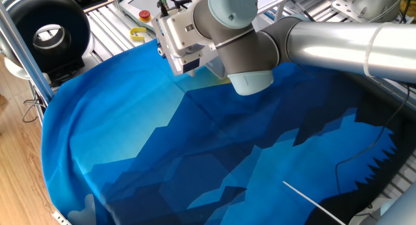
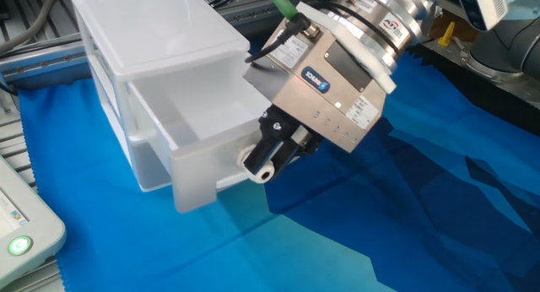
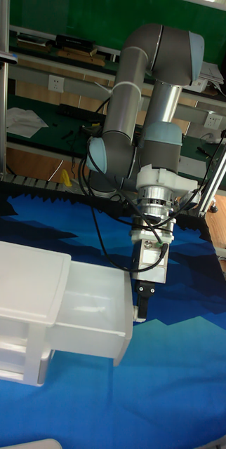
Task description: Grasp the handle and open the drawer
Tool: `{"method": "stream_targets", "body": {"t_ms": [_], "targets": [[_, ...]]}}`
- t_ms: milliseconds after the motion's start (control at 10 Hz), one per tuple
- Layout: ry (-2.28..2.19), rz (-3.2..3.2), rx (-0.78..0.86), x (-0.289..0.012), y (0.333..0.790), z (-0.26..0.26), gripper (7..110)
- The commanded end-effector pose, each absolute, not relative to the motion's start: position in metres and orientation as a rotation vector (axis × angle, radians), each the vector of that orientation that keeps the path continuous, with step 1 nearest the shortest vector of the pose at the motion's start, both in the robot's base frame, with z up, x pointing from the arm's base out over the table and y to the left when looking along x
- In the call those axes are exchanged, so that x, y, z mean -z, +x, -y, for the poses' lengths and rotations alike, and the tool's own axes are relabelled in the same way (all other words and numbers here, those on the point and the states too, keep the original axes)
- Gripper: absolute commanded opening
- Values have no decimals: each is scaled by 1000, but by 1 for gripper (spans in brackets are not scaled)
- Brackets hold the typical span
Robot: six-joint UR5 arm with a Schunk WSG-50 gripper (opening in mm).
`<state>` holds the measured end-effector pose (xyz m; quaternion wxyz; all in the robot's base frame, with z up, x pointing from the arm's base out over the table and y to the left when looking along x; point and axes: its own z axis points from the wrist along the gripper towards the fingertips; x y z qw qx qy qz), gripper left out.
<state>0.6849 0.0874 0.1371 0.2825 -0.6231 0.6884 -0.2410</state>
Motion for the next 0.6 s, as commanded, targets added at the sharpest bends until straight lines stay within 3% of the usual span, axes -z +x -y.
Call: {"method": "stream_targets", "body": {"t_ms": [0, 500], "targets": [[-1648, -1864, 619, -136, 680, -90, 7], [-1648, -1860, 615, -137, 682, -90, 7]]}}
